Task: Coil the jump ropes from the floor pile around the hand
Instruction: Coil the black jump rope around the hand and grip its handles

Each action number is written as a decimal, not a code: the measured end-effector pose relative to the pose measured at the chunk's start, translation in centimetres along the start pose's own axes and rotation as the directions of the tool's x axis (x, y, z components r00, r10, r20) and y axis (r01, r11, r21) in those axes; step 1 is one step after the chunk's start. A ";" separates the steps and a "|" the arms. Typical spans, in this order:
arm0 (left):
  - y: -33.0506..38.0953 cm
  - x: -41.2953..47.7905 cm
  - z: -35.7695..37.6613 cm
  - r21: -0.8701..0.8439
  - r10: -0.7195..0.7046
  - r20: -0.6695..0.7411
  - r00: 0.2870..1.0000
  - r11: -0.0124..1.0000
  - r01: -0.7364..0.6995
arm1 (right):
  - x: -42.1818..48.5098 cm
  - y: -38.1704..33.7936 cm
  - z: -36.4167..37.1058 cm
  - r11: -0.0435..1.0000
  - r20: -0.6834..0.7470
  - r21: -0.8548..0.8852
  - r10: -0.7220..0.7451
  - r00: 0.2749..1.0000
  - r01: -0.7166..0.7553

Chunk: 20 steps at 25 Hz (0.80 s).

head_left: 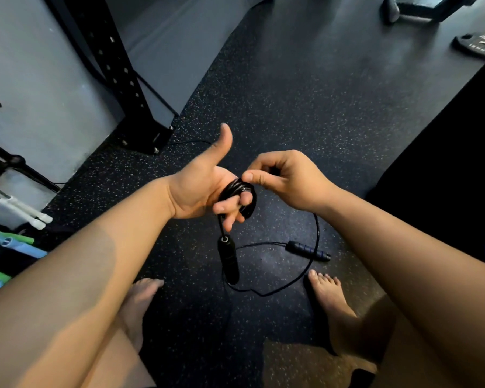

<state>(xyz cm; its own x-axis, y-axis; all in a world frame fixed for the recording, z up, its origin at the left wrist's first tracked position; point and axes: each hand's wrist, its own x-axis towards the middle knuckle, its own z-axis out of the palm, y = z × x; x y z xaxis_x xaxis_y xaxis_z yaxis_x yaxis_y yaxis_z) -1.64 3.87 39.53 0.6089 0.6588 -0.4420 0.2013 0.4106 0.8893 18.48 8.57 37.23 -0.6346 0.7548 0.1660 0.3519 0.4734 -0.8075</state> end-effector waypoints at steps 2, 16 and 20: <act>0.4 -0.4 -0.2 -0.142 0.100 0.014 0.995 0.985 -0.097 | 0.1 0.1 0.1 0.998 -0.006 0.043 0.041 0.999 -0.040; 0.5 0.6 -1.8 -0.329 0.258 -0.794 0.550 0.579 -0.746 | -0.2 0.0 2.2 0.945 0.369 0.038 0.288 0.884 -0.324; -0.8 1.7 -1.6 0.085 0.198 -0.779 0.595 0.973 -0.213 | 0.0 -1.2 2.0 0.958 0.309 0.006 0.272 0.911 -0.288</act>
<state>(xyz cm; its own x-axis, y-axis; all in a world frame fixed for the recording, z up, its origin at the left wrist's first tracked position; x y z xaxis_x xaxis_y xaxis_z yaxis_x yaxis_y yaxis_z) -1.95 5.65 37.84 -0.1958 0.9643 -0.1783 0.1314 0.2059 0.9697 16.72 7.08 37.05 -0.6949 0.6767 -0.2432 0.5155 0.2330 -0.8246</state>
